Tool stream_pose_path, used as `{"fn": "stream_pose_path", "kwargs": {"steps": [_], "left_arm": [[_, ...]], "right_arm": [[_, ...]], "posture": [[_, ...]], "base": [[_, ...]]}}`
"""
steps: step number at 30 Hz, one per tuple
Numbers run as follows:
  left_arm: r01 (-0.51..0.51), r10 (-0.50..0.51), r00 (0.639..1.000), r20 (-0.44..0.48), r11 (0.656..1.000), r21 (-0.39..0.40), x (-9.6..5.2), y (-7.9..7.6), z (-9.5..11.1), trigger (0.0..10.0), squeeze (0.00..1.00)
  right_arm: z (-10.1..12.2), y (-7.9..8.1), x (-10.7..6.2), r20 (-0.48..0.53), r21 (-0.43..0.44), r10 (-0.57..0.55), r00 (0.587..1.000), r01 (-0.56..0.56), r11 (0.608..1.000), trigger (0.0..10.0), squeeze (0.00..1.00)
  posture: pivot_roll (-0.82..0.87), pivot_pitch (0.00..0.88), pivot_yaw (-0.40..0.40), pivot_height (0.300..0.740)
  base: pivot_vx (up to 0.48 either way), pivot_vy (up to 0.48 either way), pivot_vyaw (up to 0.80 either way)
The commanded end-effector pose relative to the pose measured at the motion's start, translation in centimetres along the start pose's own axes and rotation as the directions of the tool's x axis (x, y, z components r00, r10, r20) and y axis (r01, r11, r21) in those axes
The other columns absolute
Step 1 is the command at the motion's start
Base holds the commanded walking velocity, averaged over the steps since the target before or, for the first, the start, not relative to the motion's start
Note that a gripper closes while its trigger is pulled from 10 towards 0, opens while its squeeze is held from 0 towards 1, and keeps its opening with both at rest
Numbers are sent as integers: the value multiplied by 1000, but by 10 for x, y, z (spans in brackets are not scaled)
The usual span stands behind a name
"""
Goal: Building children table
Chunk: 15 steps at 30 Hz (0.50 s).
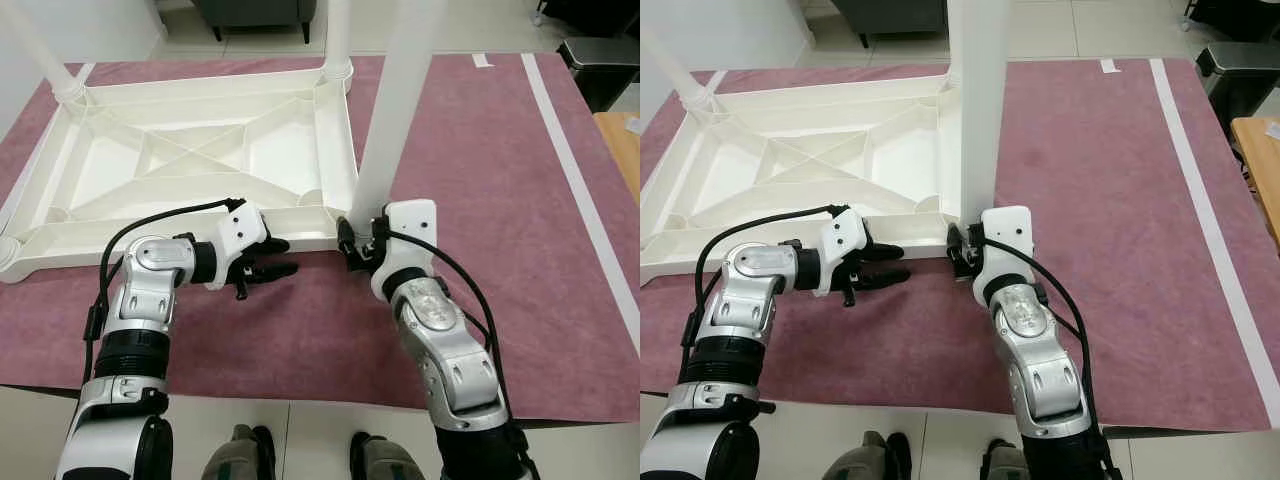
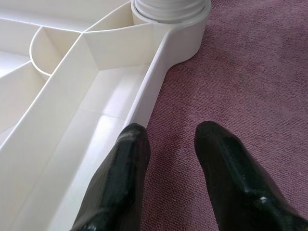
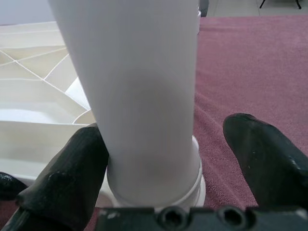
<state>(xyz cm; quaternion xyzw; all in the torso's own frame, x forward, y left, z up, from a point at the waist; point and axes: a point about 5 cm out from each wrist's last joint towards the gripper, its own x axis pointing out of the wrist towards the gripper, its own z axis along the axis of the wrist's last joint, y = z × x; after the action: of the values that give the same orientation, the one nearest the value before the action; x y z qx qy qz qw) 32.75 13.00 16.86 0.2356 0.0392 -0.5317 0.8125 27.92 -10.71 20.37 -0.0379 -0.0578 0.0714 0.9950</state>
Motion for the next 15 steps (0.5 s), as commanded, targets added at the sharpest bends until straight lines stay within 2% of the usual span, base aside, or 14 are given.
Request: {"fn": "stream_pose_path", "kwargs": {"steps": [1, 2, 3, 15], "left_arm": [[-468, 466, 883, -63, 883, -37, -10, 20, -16, 10000, 0], [-468, 465, 883, -63, 883, -37, -9, 20, -16, 10000, 0], [-468, 465, 883, -63, 883, -37, -9, 20, -16, 10000, 0], [-468, 465, 883, -63, 883, -37, -9, 20, -16, 10000, 0]], "right_arm": [[2, 0, -1, 14, 10, 4, 1000, -5, 1000, 10000, 1000], [4, 0, -1, 28, 14, 14, 999, -15, 1000, 10000, 153], [6, 1, -1, 43, 16, 26, 999, -27, 1000, 10000, 0], [11, 1, 0, 90, 32, 63, 994, -66, 997, 10000, 0]], "posture": [[-95, 180, 125, 740], [-95, 180, 126, 740], [-96, 180, 126, 740], [-96, 180, 127, 740]], "base": [[0, 0, 0], [0, 0, 0], [0, 0, 0], [0, 0, 0]]}}
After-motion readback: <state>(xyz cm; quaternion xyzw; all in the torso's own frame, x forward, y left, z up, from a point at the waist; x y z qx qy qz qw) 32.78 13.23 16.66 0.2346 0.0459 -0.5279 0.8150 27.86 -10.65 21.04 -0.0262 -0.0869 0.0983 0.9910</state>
